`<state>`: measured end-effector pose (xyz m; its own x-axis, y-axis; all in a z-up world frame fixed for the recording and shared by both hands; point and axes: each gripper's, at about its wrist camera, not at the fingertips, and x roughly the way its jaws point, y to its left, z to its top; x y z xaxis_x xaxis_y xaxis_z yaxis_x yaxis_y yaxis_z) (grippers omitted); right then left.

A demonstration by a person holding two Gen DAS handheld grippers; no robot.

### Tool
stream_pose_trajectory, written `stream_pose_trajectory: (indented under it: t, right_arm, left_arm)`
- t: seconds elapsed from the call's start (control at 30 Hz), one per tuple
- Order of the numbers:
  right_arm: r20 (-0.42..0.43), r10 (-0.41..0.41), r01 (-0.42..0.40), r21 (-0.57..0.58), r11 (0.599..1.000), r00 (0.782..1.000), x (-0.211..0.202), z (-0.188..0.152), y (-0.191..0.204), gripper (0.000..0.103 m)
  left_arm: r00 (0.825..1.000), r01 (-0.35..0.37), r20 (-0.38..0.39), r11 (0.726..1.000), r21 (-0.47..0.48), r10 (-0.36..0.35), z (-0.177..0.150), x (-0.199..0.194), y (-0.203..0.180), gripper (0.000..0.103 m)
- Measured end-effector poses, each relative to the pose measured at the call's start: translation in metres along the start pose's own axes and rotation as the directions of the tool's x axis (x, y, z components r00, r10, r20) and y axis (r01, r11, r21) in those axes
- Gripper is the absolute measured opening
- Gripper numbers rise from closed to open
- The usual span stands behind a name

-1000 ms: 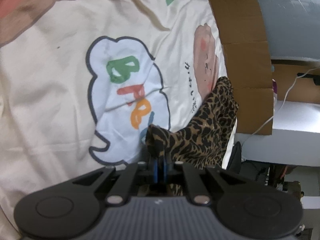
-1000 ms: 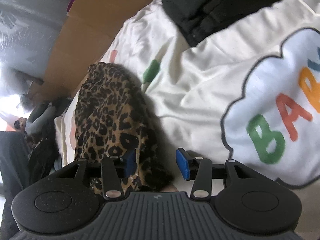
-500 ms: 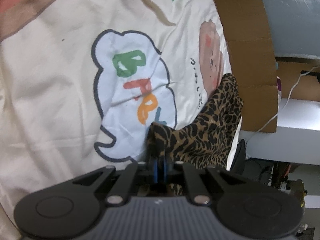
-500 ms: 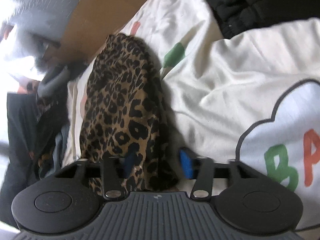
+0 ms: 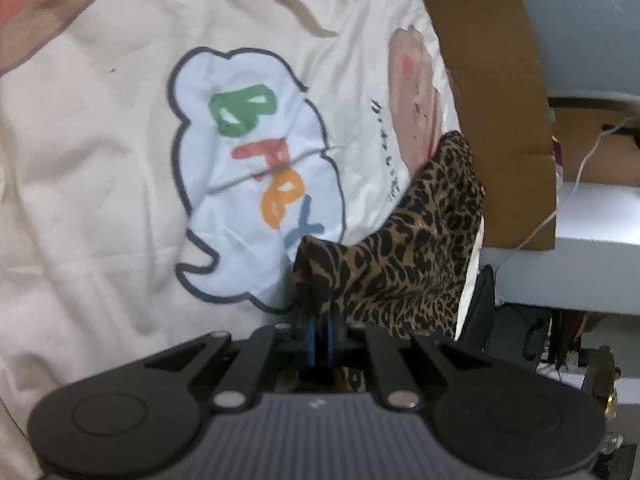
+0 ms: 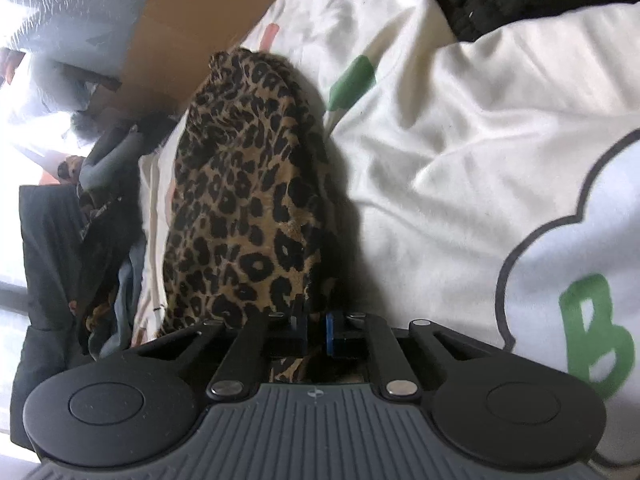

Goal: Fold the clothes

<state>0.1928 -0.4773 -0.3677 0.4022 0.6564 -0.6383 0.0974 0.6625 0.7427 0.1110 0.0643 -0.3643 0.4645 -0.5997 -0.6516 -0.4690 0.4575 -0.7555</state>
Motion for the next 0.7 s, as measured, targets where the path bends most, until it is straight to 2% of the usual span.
stream_pose_trajectory:
  t: [0.2,0.43,0.57,0.7]
  right_arm:
    - [0.087,0.037,-0.042,0.058,0.997,0.996,-0.038,-0.017,0.006,0.005]
    - [0.115,0.054,-0.062,0.072,0.995,0.992,-0.064,-0.038,0.020,0.005]
    - [0.125,0.063,-0.074,0.088,0.993,0.990,-0.077,-0.048,0.024,0.005]
    - [0.130,0.061,-0.076,0.107,0.991,0.990,-0.089,-0.060,0.021,0.005]
  left_arm:
    - [0.999,0.037,-0.016,0.999,0.038,-0.037,-0.008,-0.016,-0.017,0.006]
    - [0.996,0.090,-0.020,0.994,0.064,-0.089,-0.012,-0.039,-0.036,0.006]
    - [0.995,0.094,-0.034,0.992,0.084,-0.091,-0.016,-0.043,-0.040,0.006]
    - [0.998,0.059,-0.041,0.996,0.070,-0.057,-0.020,-0.040,-0.029,0.006]
